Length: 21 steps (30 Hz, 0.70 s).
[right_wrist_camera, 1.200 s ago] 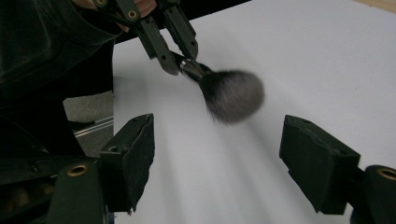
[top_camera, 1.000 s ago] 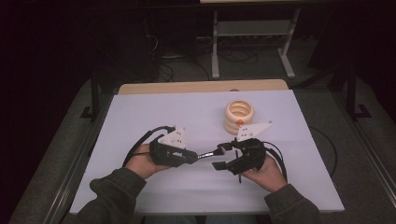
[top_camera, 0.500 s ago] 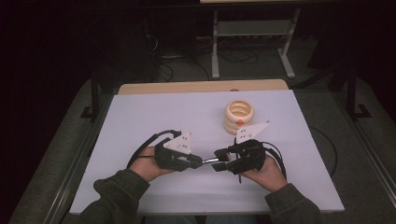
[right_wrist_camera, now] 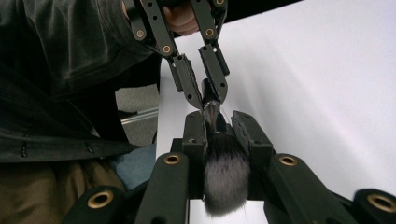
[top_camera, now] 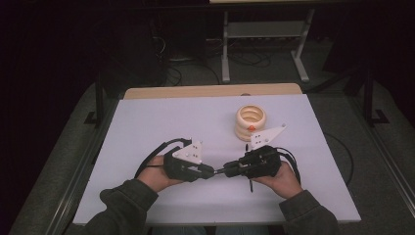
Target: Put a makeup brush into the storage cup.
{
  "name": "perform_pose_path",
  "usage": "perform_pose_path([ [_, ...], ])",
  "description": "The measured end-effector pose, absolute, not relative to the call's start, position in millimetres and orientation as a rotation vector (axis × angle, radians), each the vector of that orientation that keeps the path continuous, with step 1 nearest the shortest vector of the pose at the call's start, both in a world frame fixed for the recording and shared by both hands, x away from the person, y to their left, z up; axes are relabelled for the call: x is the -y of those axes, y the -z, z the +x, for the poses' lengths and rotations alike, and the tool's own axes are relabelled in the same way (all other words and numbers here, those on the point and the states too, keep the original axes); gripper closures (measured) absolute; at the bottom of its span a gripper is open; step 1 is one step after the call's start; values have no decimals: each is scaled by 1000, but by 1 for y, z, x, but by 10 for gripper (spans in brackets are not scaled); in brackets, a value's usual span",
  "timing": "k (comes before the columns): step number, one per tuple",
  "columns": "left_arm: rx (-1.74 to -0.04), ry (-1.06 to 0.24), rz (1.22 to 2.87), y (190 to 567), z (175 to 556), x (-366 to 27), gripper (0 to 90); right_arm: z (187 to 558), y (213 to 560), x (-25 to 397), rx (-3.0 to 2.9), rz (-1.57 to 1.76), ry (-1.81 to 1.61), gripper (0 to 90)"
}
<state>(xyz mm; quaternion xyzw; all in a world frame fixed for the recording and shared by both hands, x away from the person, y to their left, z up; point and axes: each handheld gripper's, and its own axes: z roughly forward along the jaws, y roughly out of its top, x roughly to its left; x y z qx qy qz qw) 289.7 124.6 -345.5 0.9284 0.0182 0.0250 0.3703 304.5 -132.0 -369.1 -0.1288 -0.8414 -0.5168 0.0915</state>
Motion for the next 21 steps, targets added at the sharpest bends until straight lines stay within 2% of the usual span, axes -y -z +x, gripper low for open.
perform_pose_path([
  [5,-48,-62,2465,353,288,-117,699,302,363,127,2576,-360,1457,756],
  [11,-46,-45,2501,354,286,-114,677,301,346,121,2736,-284,1290,756],
  [14,-36,-47,2506,355,285,-111,694,302,337,117,2770,-225,1248,756],
  [16,-25,-47,2502,354,285,-110,771,302,333,115,2776,-207,1242,755],
  [19,-58,-36,2480,354,286,-110,781,301,330,115,2774,-211,1268,749],
  [20,-69,-26,2459,353,287,-112,785,300,330,116,2752,-245,1293,738],
  [21,-81,-26,2432,353,288,-114,786,301,331,119,2729,-255,1336,659],
])
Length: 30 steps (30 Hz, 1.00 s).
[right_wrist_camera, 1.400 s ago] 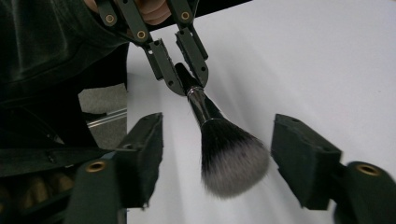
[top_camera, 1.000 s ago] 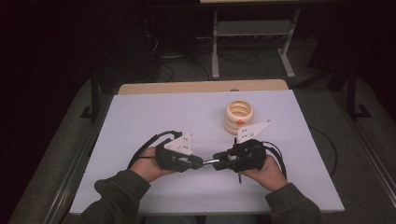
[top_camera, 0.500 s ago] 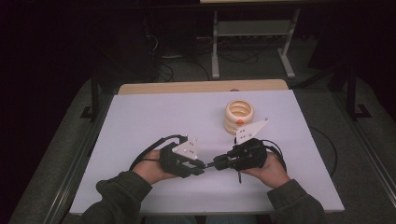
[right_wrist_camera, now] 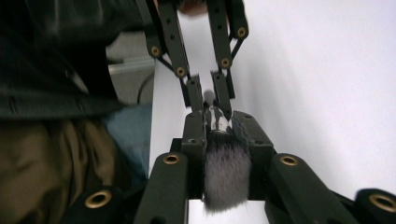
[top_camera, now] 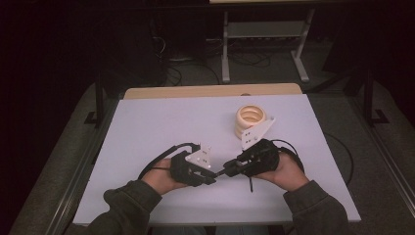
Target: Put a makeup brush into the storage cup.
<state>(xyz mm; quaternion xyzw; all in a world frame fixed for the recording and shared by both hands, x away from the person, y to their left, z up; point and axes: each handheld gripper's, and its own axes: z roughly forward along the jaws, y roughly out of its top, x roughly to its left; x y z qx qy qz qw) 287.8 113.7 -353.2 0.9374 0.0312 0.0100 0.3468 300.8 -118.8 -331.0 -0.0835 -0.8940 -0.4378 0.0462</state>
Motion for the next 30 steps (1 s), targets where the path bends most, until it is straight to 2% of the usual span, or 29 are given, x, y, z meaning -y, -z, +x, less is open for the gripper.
perform_pose_path([
  [1,-91,-20,2419,352,289,-115,786,301,332,121,2692,-304,1391,557],
  [4,-106,-31,2375,350,291,-118,787,301,339,129,2627,-403,1478,501],
  [7,-143,-34,2347,350,293,-120,786,301,349,133,2581,-442,1552,501],
  [13,-168,-54,2328,351,294,-115,787,301,358,132,2497,-482,1638,561],
  [19,-177,-50,2310,353,295,-111,787,301,357,132,2469,-493,1677,742],
  [23,-170,-53,2324,355,295,-110,778,302,356,131,2466,-484,1661,752],
  [27,-192,-61,2320,356,294,-111,704,303,355,131,2505,-475,1608,754],
  [30,-195,-65,2313,355,294,-113,683,304,354,132,2535,-478,1571,755],
])
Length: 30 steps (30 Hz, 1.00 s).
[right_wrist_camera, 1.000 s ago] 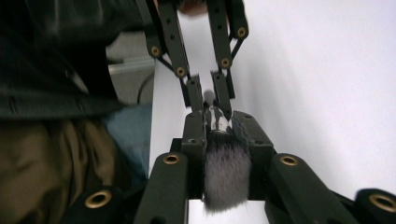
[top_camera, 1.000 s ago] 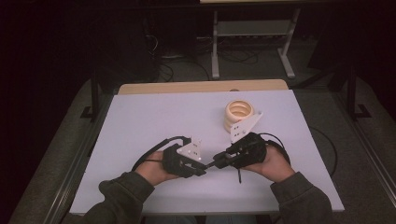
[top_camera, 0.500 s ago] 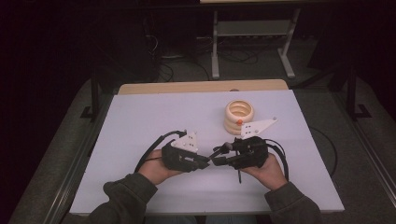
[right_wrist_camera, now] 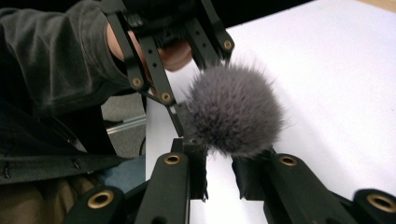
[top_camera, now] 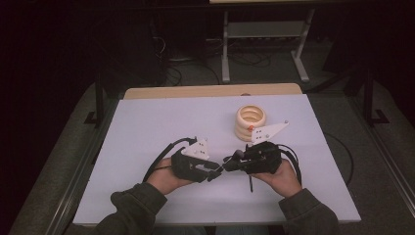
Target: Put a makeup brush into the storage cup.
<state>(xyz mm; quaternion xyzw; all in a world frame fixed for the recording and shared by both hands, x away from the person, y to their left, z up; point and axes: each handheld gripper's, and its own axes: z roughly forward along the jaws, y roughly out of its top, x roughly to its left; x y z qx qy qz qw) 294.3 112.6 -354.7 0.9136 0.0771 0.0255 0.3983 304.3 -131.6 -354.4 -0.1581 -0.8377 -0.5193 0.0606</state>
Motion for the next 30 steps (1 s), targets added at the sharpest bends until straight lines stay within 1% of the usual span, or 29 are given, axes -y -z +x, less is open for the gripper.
perform_pose_path([
  [3,-209,-56,2307,354,294,-116,658,305,353,133,2549,-490,1552,754],
  [8,-237,-83,2308,357,293,-121,627,309,351,137,2579,-522,1509,755],
  [17,-305,-104,2298,365,294,-132,589,315,347,143,2602,-576,1475,755],
  [25,-329,-122,2299,369,293,-136,573,321,345,147,2616,-599,1458,755],
  [30,-336,-140,2300,371,293,-140,547,324,344,150,2627,-620,1443,755],
])
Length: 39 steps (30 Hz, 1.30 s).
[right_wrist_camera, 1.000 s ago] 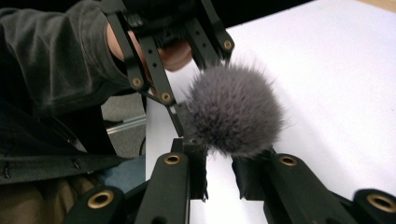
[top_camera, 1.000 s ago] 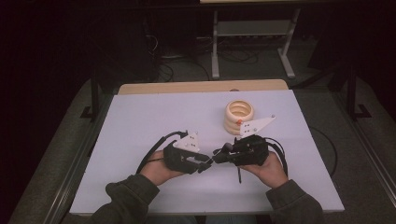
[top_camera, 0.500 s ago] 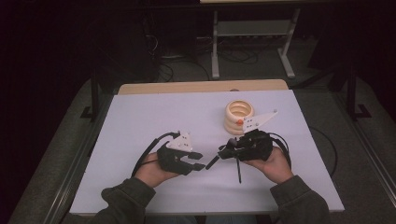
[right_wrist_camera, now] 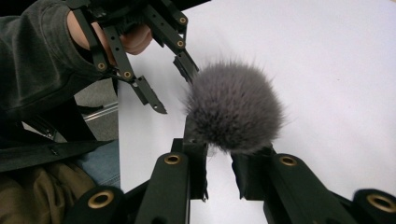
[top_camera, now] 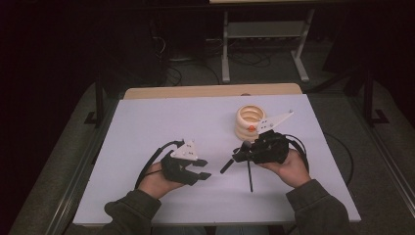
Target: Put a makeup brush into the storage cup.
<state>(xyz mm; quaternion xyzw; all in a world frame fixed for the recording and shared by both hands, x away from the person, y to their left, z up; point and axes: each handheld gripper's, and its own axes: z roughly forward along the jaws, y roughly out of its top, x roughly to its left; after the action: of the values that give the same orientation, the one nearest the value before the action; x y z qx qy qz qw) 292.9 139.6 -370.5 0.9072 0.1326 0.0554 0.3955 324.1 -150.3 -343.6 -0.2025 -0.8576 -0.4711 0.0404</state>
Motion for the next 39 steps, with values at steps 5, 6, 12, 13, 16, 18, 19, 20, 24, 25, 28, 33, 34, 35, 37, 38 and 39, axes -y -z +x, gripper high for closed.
perform_pose_path([
  [5,-366,-140,2289,371,294,-146,512,329,341,155,2630,-640,1429,755],
  [6,-377,-130,2277,371,294,-147,504,330,340,156,2628,-644,1430,755],
  [12,-400,-142,2257,370,293,-155,486,338,334,163,2642,-675,1420,755],
  [13,-402,-149,2256,370,293,-156,484,339,333,165,2643,-678,1426,755],
  [16,-417,-145,2243,370,293,-160,475,344,329,168,2655,-691,1416,755],
  [18,-415,-155,2238,370,293,-162,465,347,326,170,2660,-699,1414,755],
  [19,-426,-149,2225,371,292,-163,460,348,324,171,2657,-707,1418,755],
  [20,-428,-153,2227,371,292,-164,458,350,323,173,2666,-709,1417,755],
  [24,-438,-167,2229,372,290,-167,446,356,316,176,2678,-725,1414,755],
  [25,-437,-167,2238,372,290,-167,445,357,314,177,2683,-730,1414,755],
  [28,-443,-171,2239,373,289,-169,439,360,307,179,2684,-743,1411,755],
  [33,-454,-172,2232,374,290,-174,434,368,296,184,2692,-774,1414,755],
  [34,-457,-173,2232,374,289,-174,433,370,295,185,2695,-777,1415,755],
  [35,-457,-172,2231,375,290,-175,432,371,292,185,2697,-785,1410,755],
  [37,-457,-175,2234,374,290,-175,429,375,288,187,2708,-793,1407,755],
  [38,-454,-176,2234,374,290,-176,429,376,286,188,2713,-797,1404,755],
  [39,-459,-174,2227,374,290,-175,428,378,284,188,2721,-799,1403,755],
])
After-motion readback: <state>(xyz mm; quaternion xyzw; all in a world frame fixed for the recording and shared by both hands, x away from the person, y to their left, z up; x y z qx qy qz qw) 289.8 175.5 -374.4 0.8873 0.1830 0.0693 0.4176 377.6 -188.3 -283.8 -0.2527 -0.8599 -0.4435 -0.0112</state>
